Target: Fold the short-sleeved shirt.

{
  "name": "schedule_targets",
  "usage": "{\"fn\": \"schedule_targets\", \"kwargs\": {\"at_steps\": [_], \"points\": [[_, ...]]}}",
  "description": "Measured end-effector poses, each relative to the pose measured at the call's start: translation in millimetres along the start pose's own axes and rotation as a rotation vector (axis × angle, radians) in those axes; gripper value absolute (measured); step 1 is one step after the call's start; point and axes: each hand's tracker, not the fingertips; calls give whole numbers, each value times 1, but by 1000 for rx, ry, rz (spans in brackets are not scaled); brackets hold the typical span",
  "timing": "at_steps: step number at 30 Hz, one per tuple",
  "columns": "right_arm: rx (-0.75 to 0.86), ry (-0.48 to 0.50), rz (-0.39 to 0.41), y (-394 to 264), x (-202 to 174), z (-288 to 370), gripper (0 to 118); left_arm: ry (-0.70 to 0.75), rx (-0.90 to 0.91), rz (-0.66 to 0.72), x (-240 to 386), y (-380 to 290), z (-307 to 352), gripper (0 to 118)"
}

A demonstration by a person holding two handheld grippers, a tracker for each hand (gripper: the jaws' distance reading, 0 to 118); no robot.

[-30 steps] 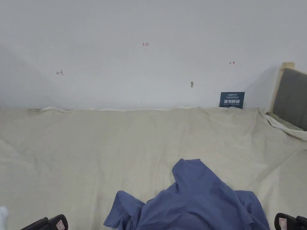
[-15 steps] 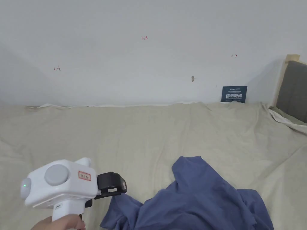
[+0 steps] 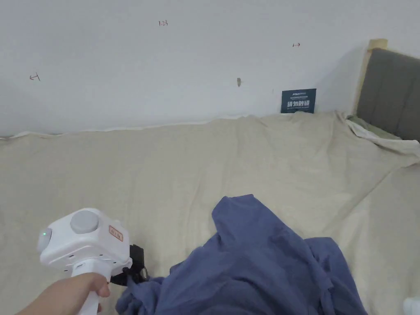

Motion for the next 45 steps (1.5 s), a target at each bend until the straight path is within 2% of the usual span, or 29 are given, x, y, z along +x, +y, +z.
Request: {"fn": "schedule_targets", "kwargs": {"at_steps": [4,6,7,10,11,13,14,16,17,18,20,23,24,25,26,27,28,29,30,31,33,36,37,38,39,42,45], "points": [[59,4,67,61,5,-38,0,-30,8,-55,-9,2,1,2],[2,-31,160,111,9,-79,0,-102,45,-55,-7,-8,14,2],[-66,-45,172,134,13,-104,0,-145,46,-45,-8,-11,16,2],[-180,-60,91,200,28,-175,0,-179,30,6,-25,-12,15,2],[-192,-95,74,219,33,-198,0,-177,23,17,-29,-12,15,2],[-366,-121,46,248,49,-250,0,-176,29,7,-31,-11,15,2],[-476,-121,38,256,55,-274,23,-164,37,-6,-30,-12,16,2],[-589,-230,55,258,60,-313,97,-156,34,-21,-31,-11,17,2],[-648,-277,71,262,63,-333,118,-155,34,-28,-31,-11,17,2],[-597,-316,103,253,55,-329,114,-168,27,-34,-31,-14,16,2],[-630,-352,106,253,58,-349,98,-179,21,-37,-32,-14,15,2],[-678,-357,69,226,64,-355,95,-185,5,-48,-35,-15,11,2],[-698,-320,68,221,63,-355,94,-186,-2,-51,-37,-14,8,2],[-692,-330,81,218,64,-356,93,-181,-6,-50,-39,-13,7,2],[-672,-353,150,217,59,-351,85,-174,-10,-46,-47,-10,3,2],[-664,-373,191,216,54,-345,73,-173,-11,-44,-50,-8,1,2],[-651,-389,226,218,52,-338,52,-175,-13,-41,-53,-8,0,2],[-638,-388,223,222,60,-343,0,-178,-15,-37,-54,-7,-2,2],[-625,-368,203,225,61,-335,0,-175,-17,-34,-53,-9,-2,2],[-590,-333,141,226,61,-326,0,-171,-15,-34,-50,-12,-1,2],[-519,-294,95,228,61,-302,0,-167,-2,-28,-52,-12,0,2],[-430,-237,84,230,59,-258,0,-174,34,-2,-49,-23,10,2],[-419,-211,69,234,59,-250,0,-205,43,33,-51,-24,13,2],[-417,-136,31,236,60,-235,0,-261,37,88,-55,-26,17,2],[-401,-123,20,237,58,-217,0,-300,40,138,-58,-28,21,2],[-322,-129,81,250,56,-173,0,-326,77,153,-58,-31,43,2],[-242,-57,62,260,42,-112,0,-367,138,123,-48,-31,78,2]]}}
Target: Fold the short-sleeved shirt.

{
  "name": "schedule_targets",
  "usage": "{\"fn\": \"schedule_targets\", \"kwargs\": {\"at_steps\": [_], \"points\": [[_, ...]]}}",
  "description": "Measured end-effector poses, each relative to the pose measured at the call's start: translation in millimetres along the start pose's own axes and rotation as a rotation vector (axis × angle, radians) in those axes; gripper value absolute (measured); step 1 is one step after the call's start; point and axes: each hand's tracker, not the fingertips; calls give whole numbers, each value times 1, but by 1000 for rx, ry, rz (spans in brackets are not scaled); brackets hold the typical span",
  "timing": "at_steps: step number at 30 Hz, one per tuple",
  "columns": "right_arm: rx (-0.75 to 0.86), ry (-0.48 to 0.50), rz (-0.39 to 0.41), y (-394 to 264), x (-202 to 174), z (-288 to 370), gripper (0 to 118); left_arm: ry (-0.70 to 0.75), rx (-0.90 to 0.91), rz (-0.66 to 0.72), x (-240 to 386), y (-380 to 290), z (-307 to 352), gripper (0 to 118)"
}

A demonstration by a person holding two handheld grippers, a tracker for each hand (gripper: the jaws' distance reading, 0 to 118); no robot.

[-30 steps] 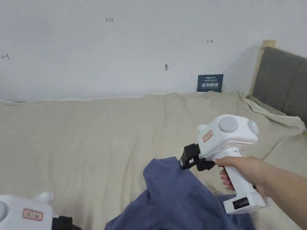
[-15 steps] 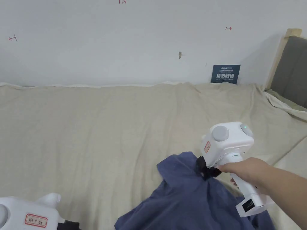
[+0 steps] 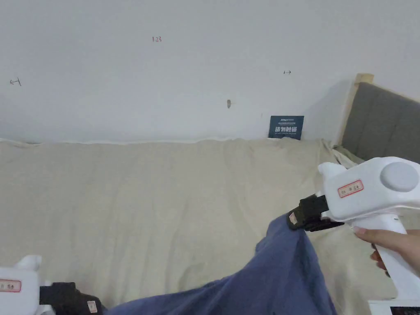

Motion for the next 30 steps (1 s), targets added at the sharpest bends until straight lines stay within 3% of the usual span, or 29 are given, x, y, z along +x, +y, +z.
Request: {"fn": "schedule_targets", "kwargs": {"at_steps": [3,7,14,22,25,30], "points": [[82,37,-15,5,-5,51,0,-25,50,-26,25,3,33,2],[197,4,22,14,-19,126,0,-45,122,-74,66,11,89,2],[360,-17,98,27,-73,253,0,-105,276,-238,134,45,192,2],[504,-41,178,88,-138,291,0,-41,445,-412,231,81,250,2],[545,-119,198,130,-142,284,0,2,518,-474,261,102,258,2],[616,-157,152,174,-171,277,0,64,611,-550,293,149,255,2]]}}
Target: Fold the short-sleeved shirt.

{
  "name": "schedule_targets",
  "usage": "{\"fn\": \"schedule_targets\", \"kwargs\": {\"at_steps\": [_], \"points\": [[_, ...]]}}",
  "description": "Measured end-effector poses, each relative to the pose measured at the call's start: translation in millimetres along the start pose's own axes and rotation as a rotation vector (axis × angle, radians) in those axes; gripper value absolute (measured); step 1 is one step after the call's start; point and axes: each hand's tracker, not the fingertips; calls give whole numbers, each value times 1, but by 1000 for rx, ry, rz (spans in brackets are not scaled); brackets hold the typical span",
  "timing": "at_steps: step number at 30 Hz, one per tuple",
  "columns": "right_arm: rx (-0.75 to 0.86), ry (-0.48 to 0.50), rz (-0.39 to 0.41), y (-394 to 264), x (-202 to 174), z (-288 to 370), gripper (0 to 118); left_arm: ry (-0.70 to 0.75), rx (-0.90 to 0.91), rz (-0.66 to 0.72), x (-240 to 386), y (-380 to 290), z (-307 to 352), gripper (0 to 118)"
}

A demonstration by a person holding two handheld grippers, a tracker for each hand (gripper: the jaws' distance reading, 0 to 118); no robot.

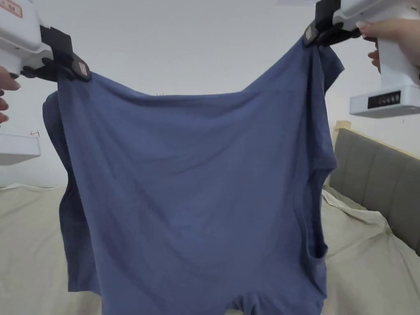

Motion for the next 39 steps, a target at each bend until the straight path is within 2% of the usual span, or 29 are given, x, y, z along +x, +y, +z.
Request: {"fn": "schedule_targets", "kwargs": {"at_steps": [4,7,9,12,16,19,22,23,25,26,29,30,31,33,35,39], "points": [[56,-89,79,44,-13,-32,0,19,45,42,-5,30,-24,2],[110,-108,116,70,-24,-43,0,74,116,-9,13,34,-21,2],[145,-124,145,82,-30,-51,0,62,148,13,18,34,-23,2],[165,-153,174,85,-34,-66,0,70,206,48,-12,61,-60,2],[177,-161,193,77,-32,-100,0,97,209,51,-21,51,-84,2],[149,-164,242,48,-30,-116,0,114,168,31,-30,33,-102,2],[115,-138,237,5,-23,-126,0,133,132,32,-44,-1,-115,2],[90,-92,201,-15,-17,-128,0,143,101,34,-35,-29,-105,2],[32,-67,187,-58,-10,-132,0,145,13,48,-39,-68,-107,2],[4,-17,157,-88,-8,-127,0,144,-47,50,-42,-88,-110,2],[-77,19,124,-170,2,-117,0,88,-142,47,-48,-153,-109,2],[-105,14,123,-200,2,-104,0,62,-179,61,-49,-177,-104,2],[-132,66,95,-219,6,-97,0,24,-213,86,-57,-194,-103,2],[-178,107,60,-266,9,-70,0,13,-218,85,-63,-227,-86,2],[-182,147,-20,-302,13,-32,0,3,-191,56,-61,-253,-58,2],[-126,139,39,-334,2,59,0,-26,-144,97,-52,-284,7,2]]}}
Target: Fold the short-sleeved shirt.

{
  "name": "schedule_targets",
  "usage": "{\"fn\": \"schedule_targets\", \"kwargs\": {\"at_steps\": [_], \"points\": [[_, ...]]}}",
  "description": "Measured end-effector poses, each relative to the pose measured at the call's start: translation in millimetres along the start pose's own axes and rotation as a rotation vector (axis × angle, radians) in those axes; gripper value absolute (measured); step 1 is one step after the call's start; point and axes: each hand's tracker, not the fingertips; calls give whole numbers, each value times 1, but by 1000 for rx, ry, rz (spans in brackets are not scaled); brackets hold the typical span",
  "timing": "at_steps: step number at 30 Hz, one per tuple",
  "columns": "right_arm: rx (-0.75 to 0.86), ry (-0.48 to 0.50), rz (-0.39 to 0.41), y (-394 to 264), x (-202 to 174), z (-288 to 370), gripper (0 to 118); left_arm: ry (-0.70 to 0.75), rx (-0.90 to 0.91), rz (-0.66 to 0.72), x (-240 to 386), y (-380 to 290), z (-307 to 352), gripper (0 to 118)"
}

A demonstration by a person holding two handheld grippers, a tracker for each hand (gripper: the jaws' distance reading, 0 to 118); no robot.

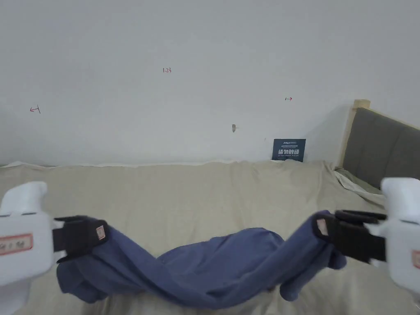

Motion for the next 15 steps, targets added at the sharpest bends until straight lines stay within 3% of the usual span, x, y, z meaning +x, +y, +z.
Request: {"fn": "schedule_targets", "kwargs": {"at_steps": [3,8,11,15], "points": [[59,17,-54,-13,-1,56,0,-6,25,-1,8,-21,40,2],[48,2,-74,-27,-7,108,0,20,-41,-16,13,-60,75,2],[-37,-13,-76,-43,-9,101,0,12,-167,103,-1,-81,70,2],[-264,-42,-112,-87,8,35,1,105,-376,223,-35,-121,18,3]]}}
